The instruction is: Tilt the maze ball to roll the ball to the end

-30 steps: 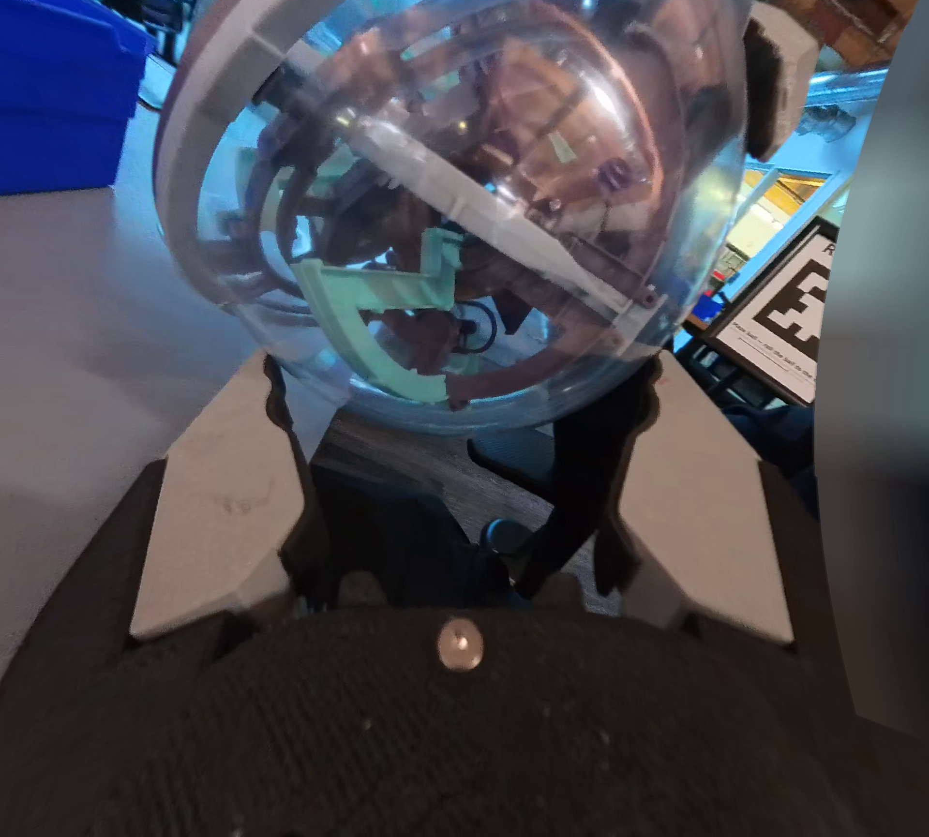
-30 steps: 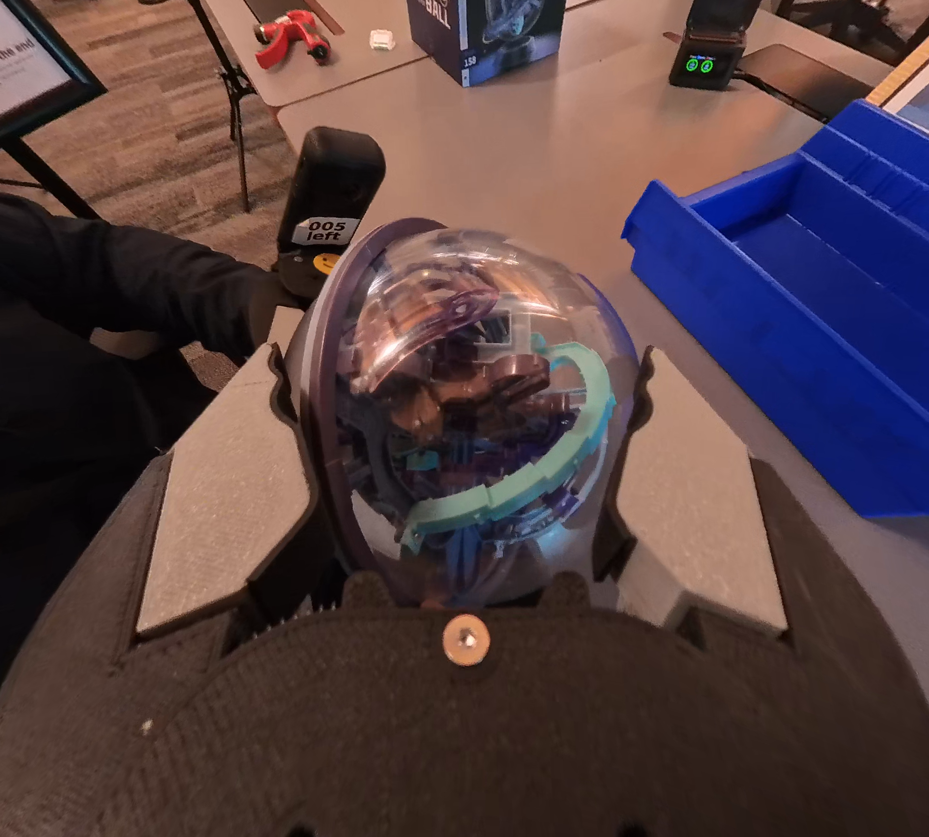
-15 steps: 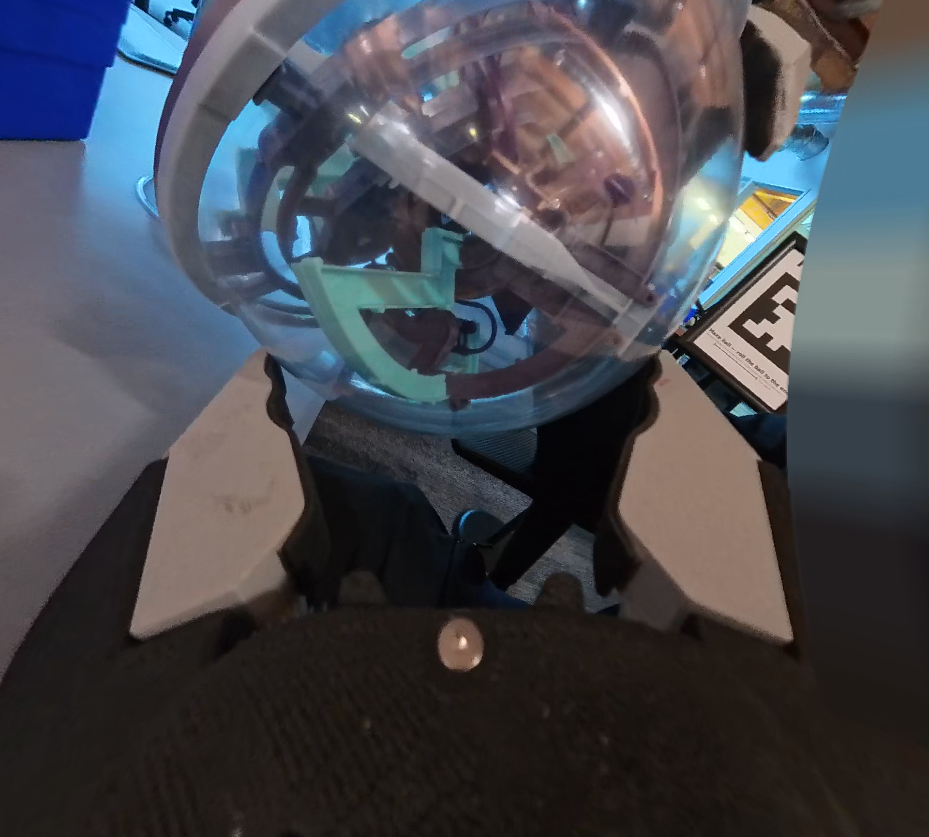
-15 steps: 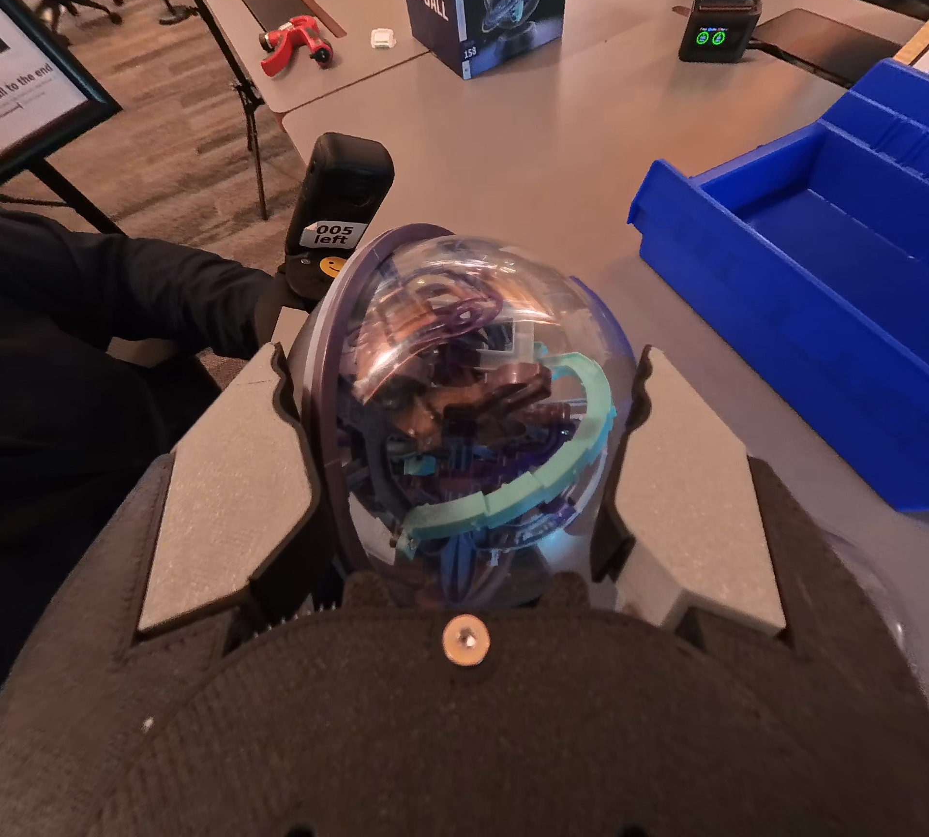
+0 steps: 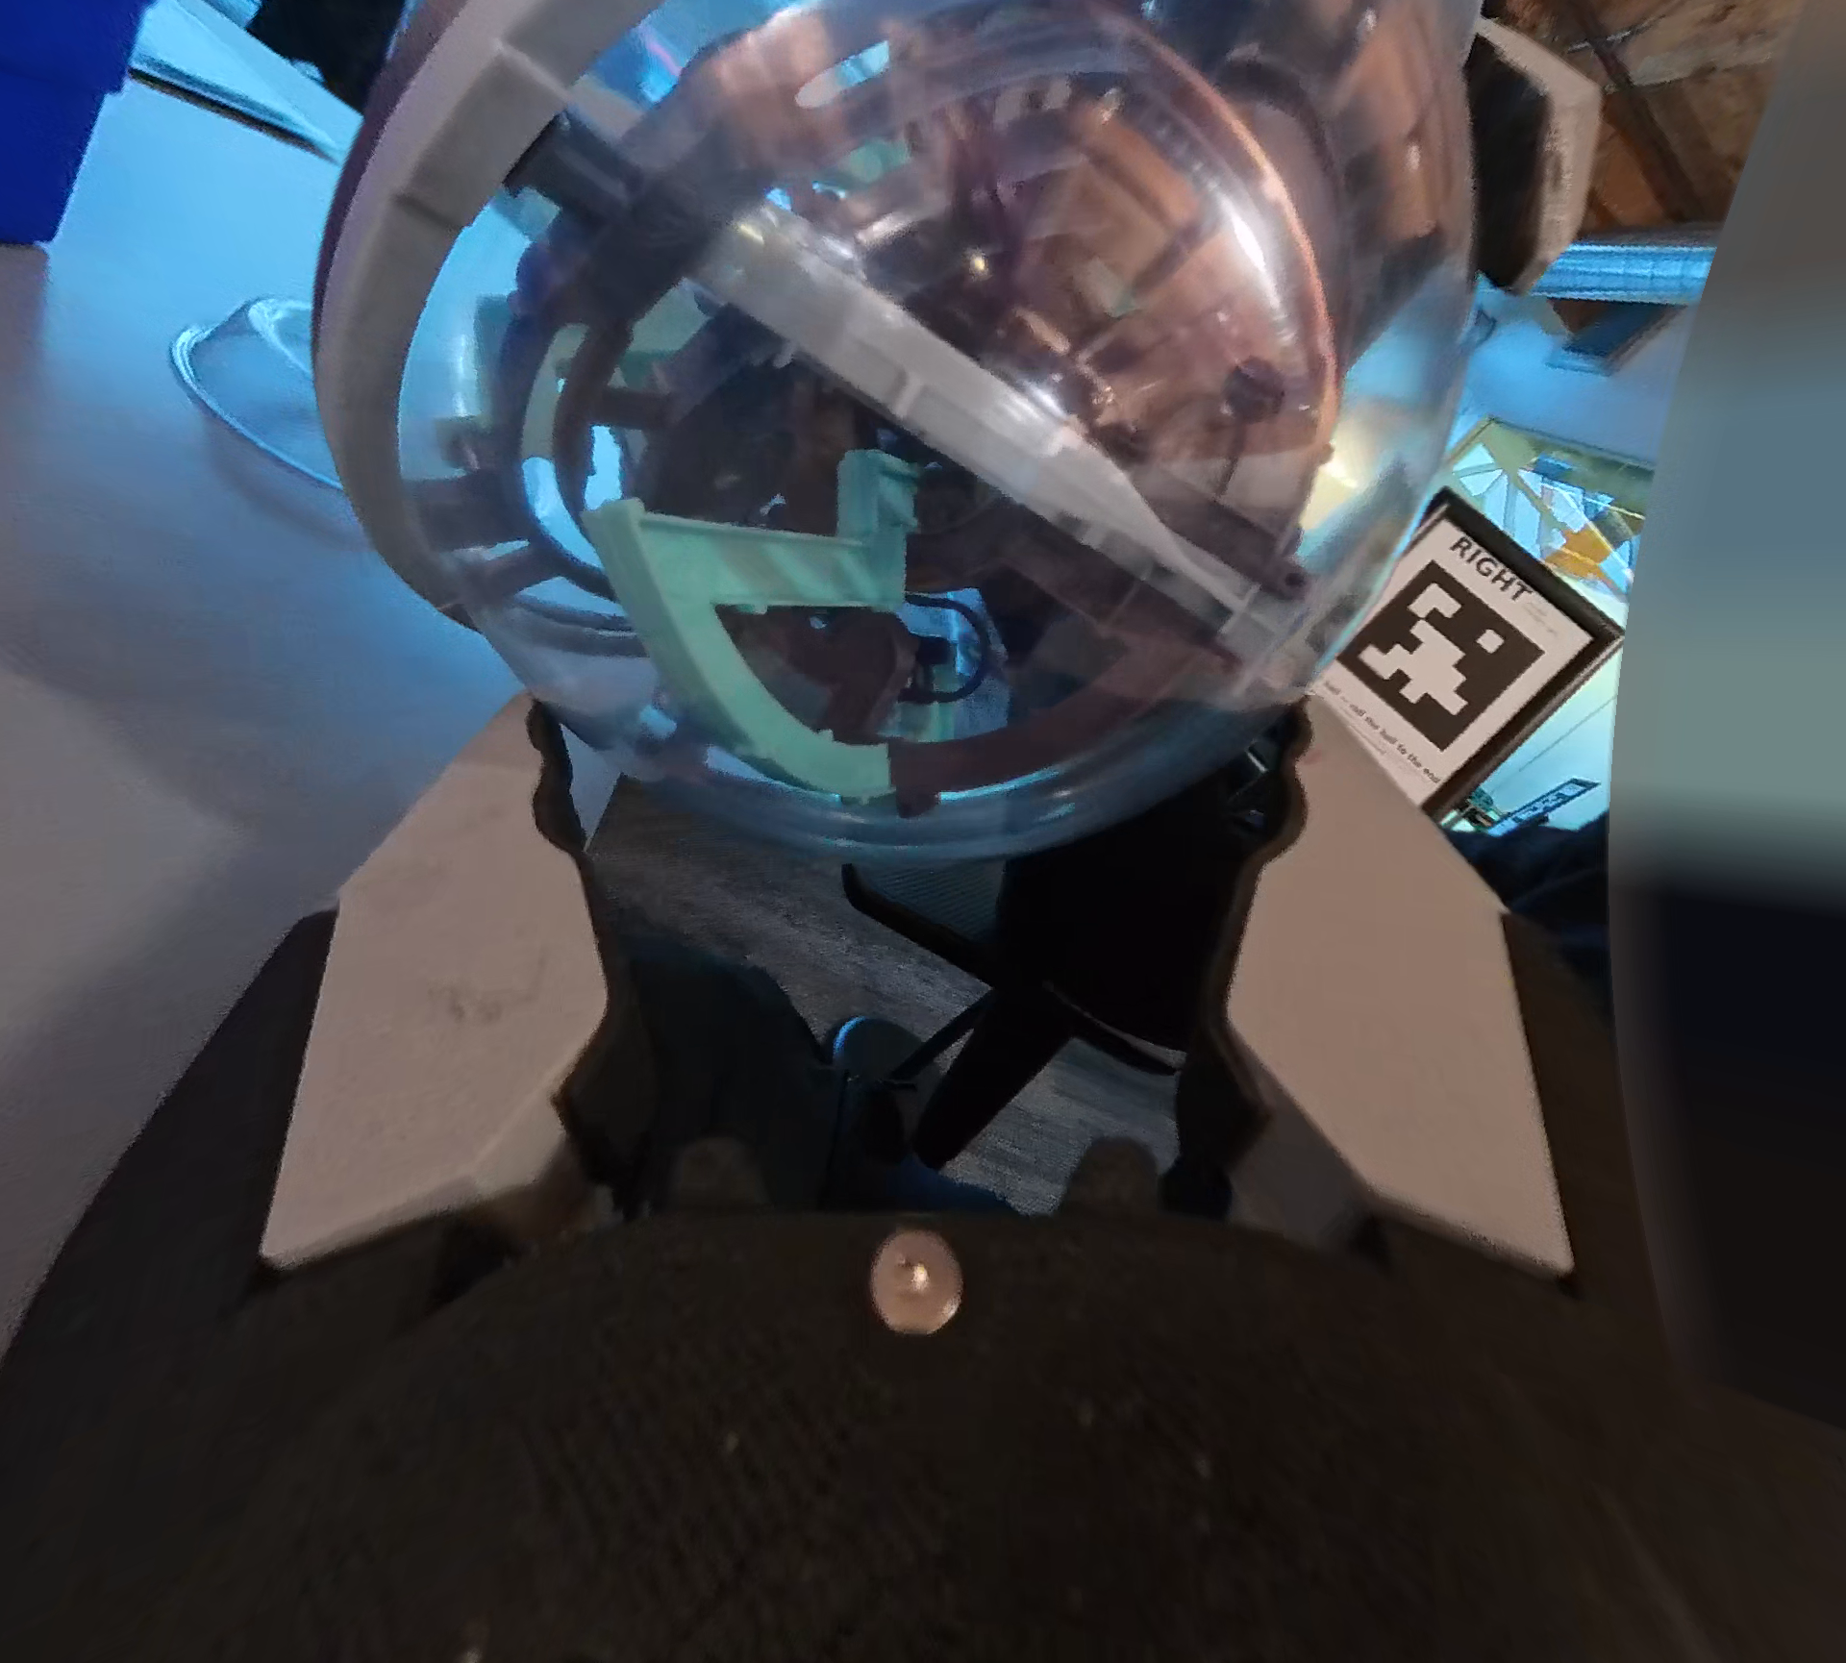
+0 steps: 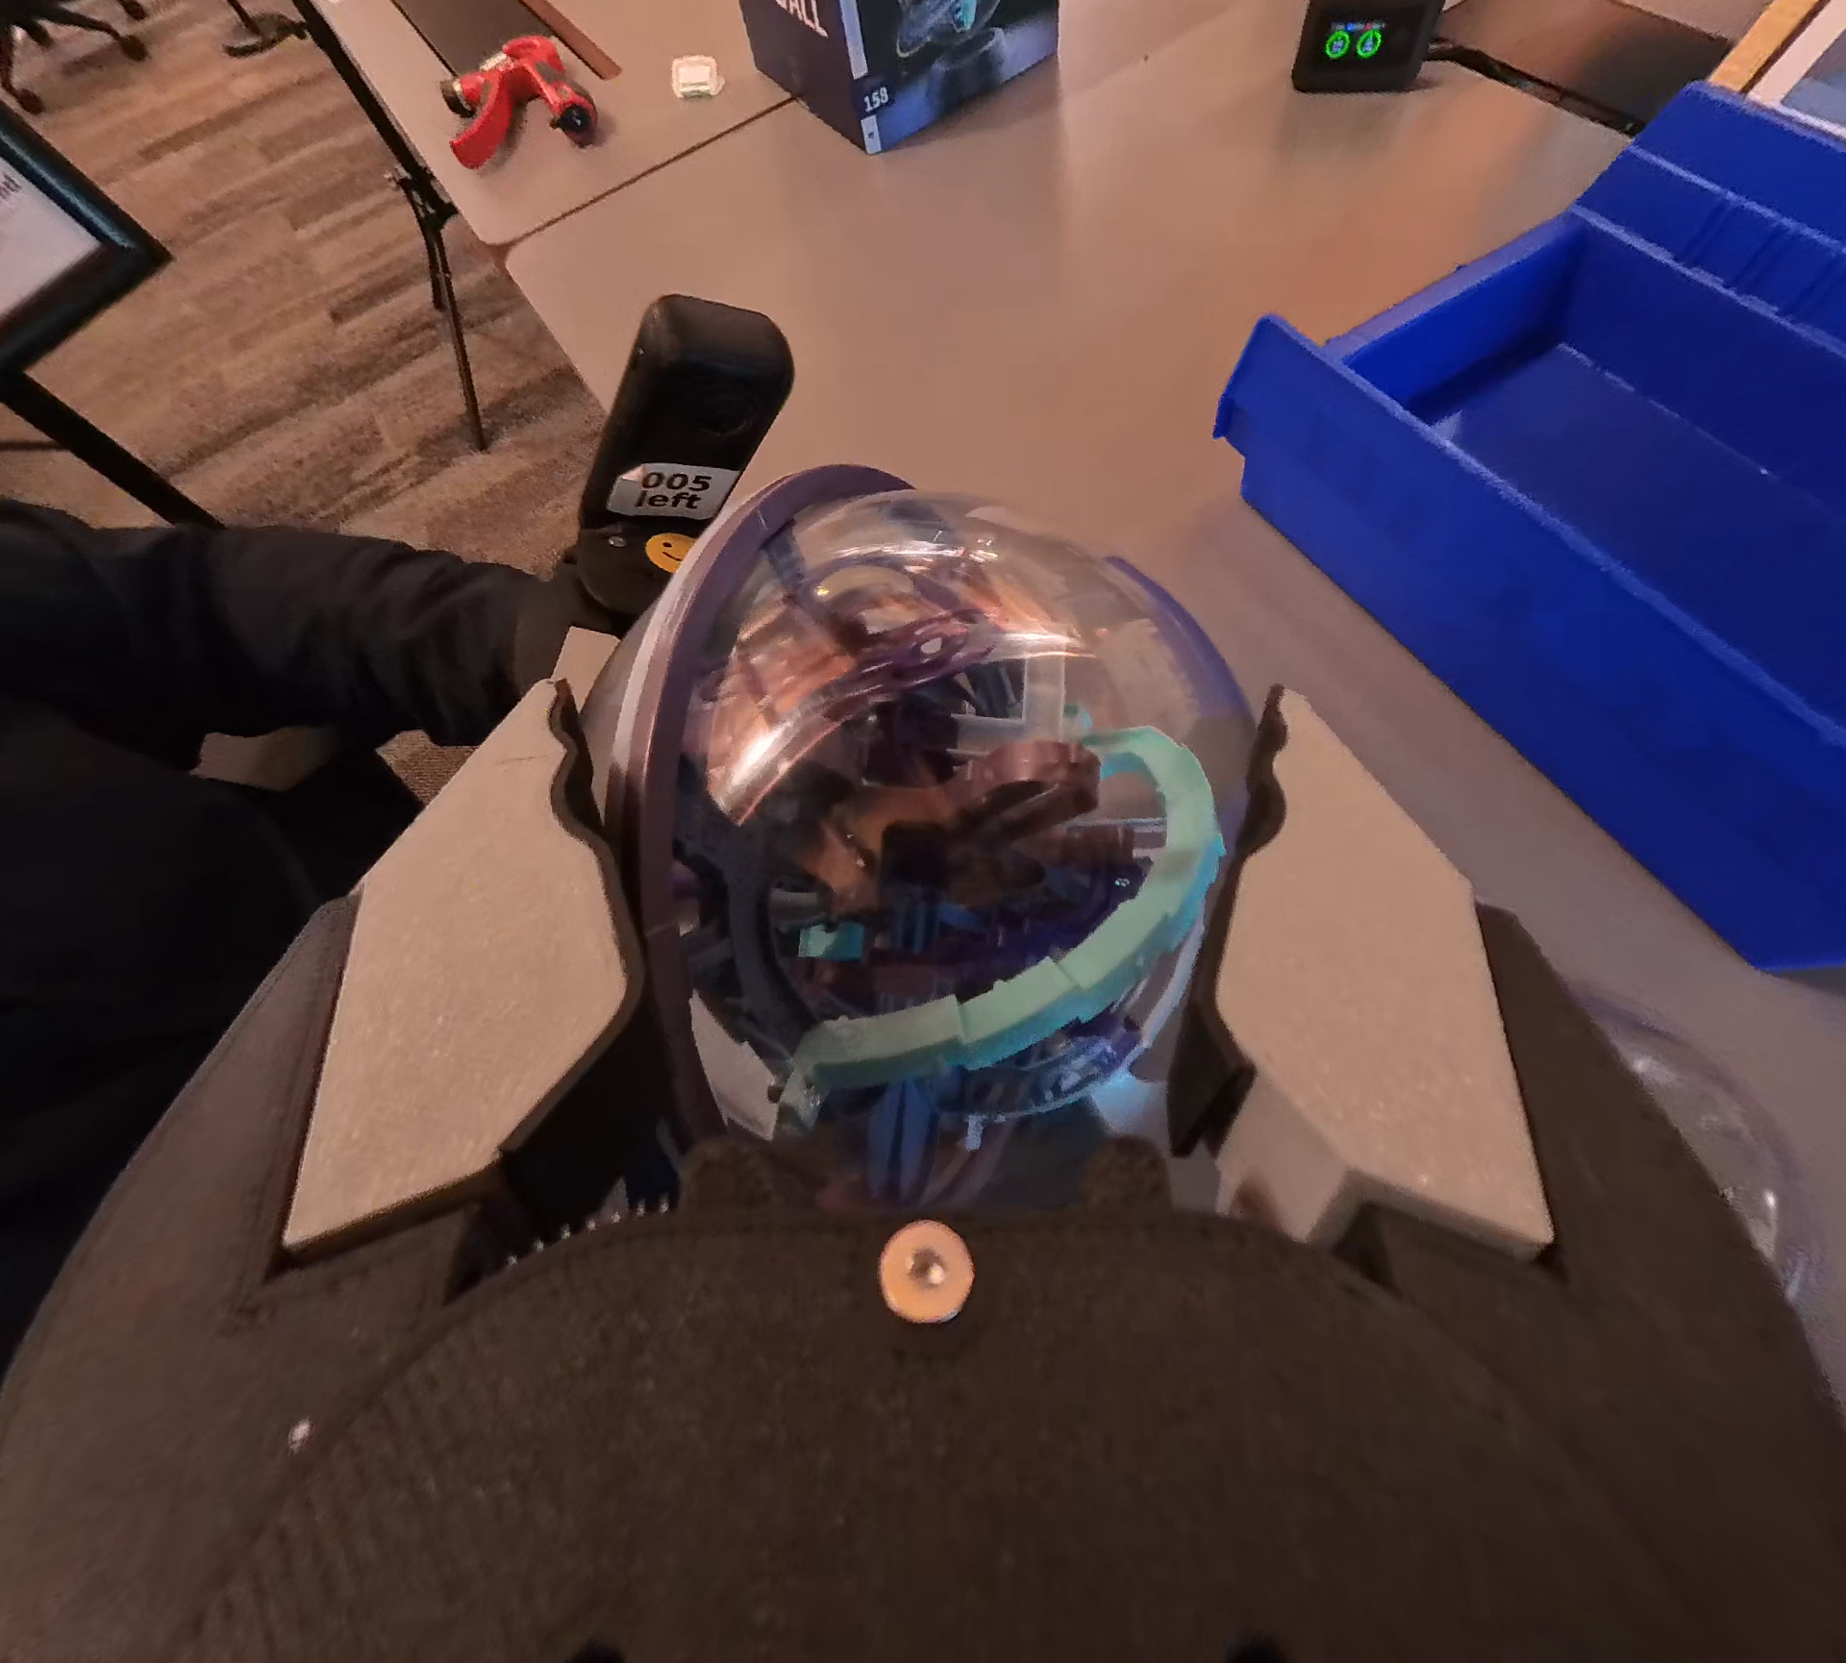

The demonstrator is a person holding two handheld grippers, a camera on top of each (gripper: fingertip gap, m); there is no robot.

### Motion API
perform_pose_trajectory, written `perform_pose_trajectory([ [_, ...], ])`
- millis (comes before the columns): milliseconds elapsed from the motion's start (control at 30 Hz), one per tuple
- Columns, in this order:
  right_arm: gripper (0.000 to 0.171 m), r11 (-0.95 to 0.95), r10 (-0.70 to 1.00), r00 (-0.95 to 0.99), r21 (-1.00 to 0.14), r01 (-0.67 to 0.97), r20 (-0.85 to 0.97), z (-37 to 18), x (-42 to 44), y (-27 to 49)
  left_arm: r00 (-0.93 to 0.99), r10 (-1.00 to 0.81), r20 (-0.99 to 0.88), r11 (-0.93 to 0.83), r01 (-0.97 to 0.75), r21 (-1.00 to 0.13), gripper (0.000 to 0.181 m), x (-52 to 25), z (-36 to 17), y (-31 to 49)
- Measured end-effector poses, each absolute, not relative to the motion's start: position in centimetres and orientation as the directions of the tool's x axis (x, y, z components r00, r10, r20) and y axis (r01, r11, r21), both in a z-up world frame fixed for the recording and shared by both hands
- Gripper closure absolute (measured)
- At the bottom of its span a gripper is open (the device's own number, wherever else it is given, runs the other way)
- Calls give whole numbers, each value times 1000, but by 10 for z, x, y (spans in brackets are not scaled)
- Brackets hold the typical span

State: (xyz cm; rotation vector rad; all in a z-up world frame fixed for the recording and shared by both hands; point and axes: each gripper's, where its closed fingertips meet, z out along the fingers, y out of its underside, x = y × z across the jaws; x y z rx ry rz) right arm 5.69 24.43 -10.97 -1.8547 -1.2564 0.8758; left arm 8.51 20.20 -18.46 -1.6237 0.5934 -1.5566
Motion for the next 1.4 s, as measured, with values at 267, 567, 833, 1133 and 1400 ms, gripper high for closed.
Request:
perform_pose_trajectory([
  [267,44,-169,958,286,-804,570,2,-61,31,240,77,-849,522,-493,241,-836,46,70,-136,205],
  [567,45,-15,934,280,-759,651,222,2,10,224,38,-935,353,-336,230,-914,46,57,-78,205],
  [833,45,191,918,214,-844,501,335,48,10,206,230,-960,159,-108,218,-970,46,42,-37,210],
  [1133,44,502,808,156,-801,326,569,90,9,163,466,-857,-219,256,17,-966,45,21,8,199],
  [1400,44,674,722,122,-732,99,681,74,31,135,600,-532,-598,501,-346,-793,46,-2,13,177],
])
